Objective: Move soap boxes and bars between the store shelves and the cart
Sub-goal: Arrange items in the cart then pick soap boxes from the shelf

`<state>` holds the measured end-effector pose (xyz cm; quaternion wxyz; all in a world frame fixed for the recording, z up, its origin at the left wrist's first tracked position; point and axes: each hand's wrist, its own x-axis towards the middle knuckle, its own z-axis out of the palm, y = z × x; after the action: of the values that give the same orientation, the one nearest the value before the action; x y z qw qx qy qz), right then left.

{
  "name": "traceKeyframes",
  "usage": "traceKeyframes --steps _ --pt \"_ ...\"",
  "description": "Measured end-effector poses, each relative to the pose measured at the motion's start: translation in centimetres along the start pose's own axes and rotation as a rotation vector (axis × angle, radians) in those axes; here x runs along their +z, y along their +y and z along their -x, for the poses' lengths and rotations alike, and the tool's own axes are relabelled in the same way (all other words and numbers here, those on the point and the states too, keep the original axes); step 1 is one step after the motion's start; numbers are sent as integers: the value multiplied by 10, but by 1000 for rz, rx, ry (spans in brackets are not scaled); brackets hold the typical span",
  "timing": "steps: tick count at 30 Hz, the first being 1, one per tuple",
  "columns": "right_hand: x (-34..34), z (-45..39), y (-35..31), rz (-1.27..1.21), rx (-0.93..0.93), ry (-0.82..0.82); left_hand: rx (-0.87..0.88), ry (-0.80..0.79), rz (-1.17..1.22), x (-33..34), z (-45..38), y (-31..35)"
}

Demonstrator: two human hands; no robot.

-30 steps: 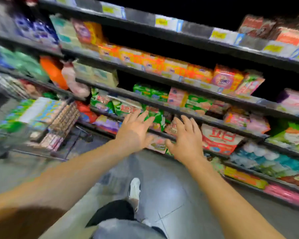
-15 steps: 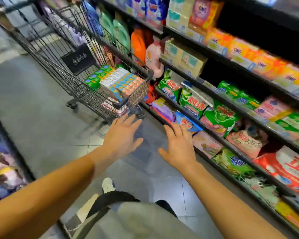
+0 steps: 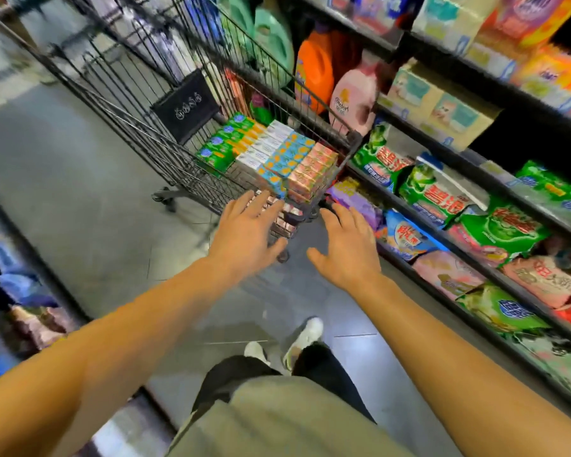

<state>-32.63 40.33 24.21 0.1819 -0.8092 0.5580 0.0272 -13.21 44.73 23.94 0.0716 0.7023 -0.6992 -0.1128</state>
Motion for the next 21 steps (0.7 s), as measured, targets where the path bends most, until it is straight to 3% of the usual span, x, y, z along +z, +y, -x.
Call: traceKeyframes --steps 13,21 --pt "29 -168 -26 -34 -54 -126 -56 -171 7 13 -135 -94" --pt "44 -225 -16 -195 125 -250 44 -256 19 27 -211 -144"
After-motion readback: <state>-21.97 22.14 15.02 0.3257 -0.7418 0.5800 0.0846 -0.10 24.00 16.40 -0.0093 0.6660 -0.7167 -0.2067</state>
